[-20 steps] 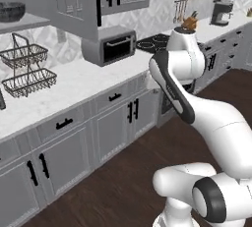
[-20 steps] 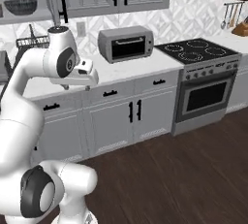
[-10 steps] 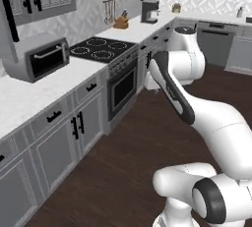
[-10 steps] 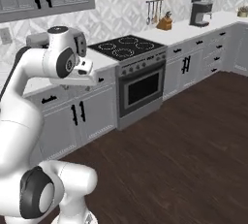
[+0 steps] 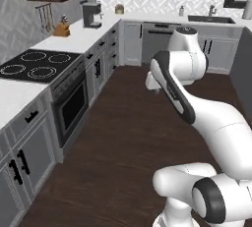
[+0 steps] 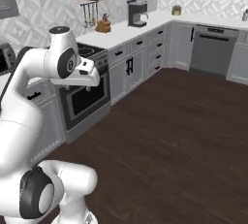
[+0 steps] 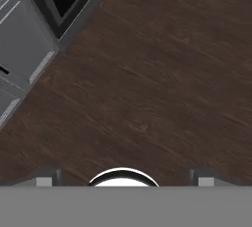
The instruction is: Gather all objects into one cabinet and sort the glasses and bowls to opposite sides.
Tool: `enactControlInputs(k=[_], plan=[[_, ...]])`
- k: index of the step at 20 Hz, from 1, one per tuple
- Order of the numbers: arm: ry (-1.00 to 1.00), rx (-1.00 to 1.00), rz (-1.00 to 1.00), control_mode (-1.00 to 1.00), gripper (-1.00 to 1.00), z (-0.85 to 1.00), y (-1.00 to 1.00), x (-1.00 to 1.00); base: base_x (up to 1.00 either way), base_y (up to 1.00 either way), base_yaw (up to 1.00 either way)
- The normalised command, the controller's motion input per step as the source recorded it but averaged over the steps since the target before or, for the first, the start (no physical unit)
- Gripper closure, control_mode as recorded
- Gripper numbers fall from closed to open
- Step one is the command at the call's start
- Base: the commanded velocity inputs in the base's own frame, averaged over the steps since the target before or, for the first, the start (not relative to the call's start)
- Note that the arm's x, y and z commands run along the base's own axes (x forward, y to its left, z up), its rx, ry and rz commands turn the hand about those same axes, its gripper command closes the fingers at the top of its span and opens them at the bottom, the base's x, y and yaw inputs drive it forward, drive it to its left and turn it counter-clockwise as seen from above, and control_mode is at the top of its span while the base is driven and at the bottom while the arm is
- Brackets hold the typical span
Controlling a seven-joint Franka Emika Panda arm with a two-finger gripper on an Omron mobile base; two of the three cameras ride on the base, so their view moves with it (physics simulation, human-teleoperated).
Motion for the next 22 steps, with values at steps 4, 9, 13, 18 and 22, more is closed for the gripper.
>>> enactControlInputs(k=[4, 9, 13, 18, 22], plan=[[0.0, 0.0, 0.0, 1.0, -1.0, 0.0, 0.0, 0.0, 0.9, -0.29, -0.39], [0.0, 0.0, 0.0, 1.0, -1.0, 0.0, 0.0, 0.0, 0.99, -0.18, -0.32], [0.0, 0.0, 0.0, 1.0, -1.0, 0.0, 0.0, 0.0, 1.0, -0.21, -0.22], [0.0, 0.0, 0.0, 1.0, -1.0, 0.0, 0.0, 0.0, 1.0, -0.22, -0.19], [0.0, 0.0, 0.0, 1.0, -1.0, 0.0, 0.0, 0.0, 1.0, -0.33, -0.19]])
